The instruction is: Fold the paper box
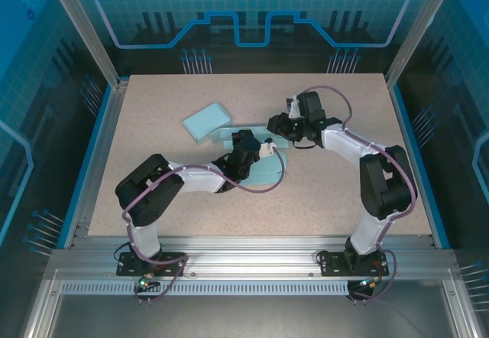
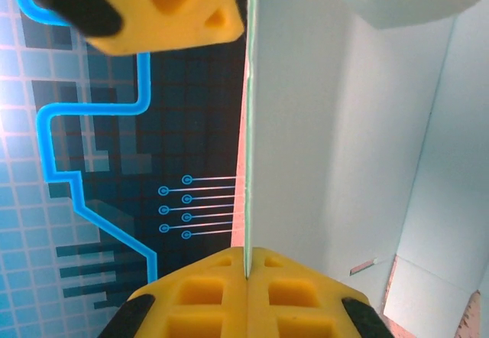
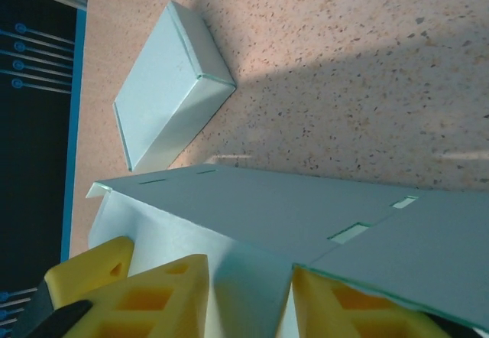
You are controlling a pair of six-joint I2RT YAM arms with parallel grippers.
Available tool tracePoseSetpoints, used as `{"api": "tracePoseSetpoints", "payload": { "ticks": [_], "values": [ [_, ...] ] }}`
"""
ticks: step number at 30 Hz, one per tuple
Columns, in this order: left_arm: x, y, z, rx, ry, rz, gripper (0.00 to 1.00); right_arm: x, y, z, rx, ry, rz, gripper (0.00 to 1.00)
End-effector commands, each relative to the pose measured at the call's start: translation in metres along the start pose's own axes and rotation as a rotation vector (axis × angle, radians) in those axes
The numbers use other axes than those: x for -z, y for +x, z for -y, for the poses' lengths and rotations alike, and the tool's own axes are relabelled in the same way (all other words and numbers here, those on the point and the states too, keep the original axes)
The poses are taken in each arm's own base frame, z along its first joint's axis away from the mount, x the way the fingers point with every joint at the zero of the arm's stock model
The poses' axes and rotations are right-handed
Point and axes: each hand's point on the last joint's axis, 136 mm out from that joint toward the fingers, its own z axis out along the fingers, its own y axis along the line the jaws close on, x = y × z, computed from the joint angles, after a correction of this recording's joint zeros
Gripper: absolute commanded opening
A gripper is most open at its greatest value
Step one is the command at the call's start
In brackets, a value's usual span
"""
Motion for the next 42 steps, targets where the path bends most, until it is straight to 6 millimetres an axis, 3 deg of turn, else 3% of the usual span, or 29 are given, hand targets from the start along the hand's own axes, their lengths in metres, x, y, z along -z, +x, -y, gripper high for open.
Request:
{"api": "tracePoseSetpoints", "payload": {
  "ticks": [1,9,14,17,24,33,42],
  "values": [
    [0.015,-0.012,0.004,0.034,0.051,0.051,0.0,-0.005,0.004,-0.008,-0.016,-0.079,-0.011,0.31],
    [0.024,0.004,0.026,0.01,0.164,0.006,0.0,0.025,0.016,0.019,0.009,0.016,0.028,0.35],
    [0.028,0.004,0.027,0.014,0.193,0.021,0.0,0.057,0.027,0.04,0.025,0.105,0.08,0.44],
    [0.027,0.004,0.026,0.033,0.216,0.023,0.0,0.076,0.028,0.039,0.046,0.113,0.123,0.47],
    [0.026,0.007,0.018,0.103,0.289,0.038,0.0,0.094,0.056,0.056,0.084,0.169,0.121,0.45],
    [0.009,0.019,0.012,0.117,0.329,0.011,0.0,0.068,0.082,0.068,0.102,0.158,0.05,0.4],
    [-0.003,0.028,0.012,0.137,0.367,0.002,0.0,0.016,0.057,0.06,0.136,0.112,0.01,0.32]
  ]
}}
